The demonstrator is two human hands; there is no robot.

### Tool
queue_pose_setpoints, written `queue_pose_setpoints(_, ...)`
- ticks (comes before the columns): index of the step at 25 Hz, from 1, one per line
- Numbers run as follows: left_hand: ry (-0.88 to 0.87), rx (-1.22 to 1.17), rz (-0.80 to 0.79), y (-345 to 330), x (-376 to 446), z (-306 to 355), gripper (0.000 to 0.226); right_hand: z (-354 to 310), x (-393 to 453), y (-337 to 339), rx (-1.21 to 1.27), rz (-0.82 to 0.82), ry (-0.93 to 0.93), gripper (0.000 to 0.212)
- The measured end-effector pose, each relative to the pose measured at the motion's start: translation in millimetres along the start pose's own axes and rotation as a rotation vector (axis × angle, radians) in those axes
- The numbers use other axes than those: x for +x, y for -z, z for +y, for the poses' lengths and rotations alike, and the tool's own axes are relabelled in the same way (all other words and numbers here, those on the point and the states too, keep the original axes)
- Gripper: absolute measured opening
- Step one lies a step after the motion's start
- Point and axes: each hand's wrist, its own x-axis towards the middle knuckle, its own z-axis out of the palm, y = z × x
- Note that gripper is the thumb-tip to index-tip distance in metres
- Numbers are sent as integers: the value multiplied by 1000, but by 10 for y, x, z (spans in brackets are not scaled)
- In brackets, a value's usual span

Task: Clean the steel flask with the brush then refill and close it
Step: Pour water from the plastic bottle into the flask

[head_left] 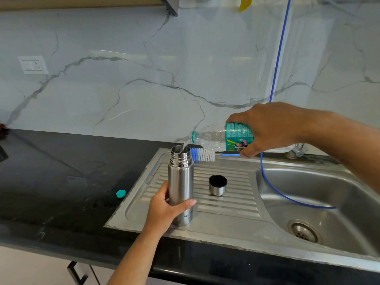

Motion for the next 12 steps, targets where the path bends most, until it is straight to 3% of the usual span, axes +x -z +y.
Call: queue_pose_setpoints(12,-4,9,0,-5,-1,-2,63,-22,38,33,-84,6,7,71)
